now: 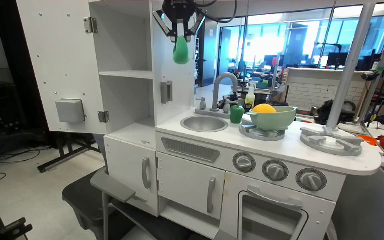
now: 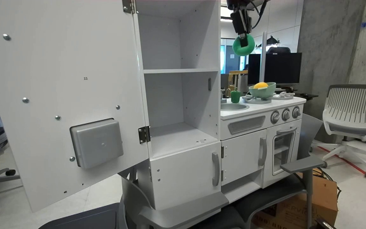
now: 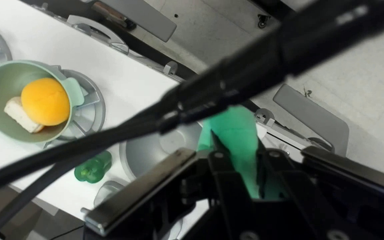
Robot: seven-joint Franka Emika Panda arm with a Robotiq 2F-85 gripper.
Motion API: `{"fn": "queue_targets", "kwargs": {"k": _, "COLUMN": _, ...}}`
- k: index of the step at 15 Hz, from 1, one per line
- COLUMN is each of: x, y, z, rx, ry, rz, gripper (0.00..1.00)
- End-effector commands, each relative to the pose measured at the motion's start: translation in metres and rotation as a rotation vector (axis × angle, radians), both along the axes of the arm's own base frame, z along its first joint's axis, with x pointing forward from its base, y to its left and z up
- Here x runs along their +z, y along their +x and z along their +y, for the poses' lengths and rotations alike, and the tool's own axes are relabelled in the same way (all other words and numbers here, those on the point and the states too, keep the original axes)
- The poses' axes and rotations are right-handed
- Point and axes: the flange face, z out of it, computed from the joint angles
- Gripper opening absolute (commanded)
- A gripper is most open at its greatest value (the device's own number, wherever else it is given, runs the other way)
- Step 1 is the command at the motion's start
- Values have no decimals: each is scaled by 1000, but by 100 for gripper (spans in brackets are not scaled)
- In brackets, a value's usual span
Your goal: Put the green and orange sponges inside the top part of the fridge then close it
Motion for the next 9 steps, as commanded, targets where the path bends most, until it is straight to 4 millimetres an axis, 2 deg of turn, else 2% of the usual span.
{"fn": "queue_targets", "kwargs": {"k": 1, "x": 17, "y": -7, "z": 27, "rx": 143, "ry": -76, "rz": -5, "gripper": 4}}
{"fn": "queue_targets", "kwargs": {"k": 4, "x": 25, "y": -13, "z": 51, "rx": 237, "ry": -112, "rz": 2, "gripper": 4}}
{"fn": "queue_targets", "kwargs": {"k": 7, "x": 32, "y": -29, "z": 53, "rx": 287, "ry": -142, "rz": 98, "gripper": 4}}
{"fn": "queue_targets", "kwargs": {"k": 9, "x": 35, "y": -47, "z": 51, "rx": 302, "ry": -140, "rz": 211, "gripper": 4}}
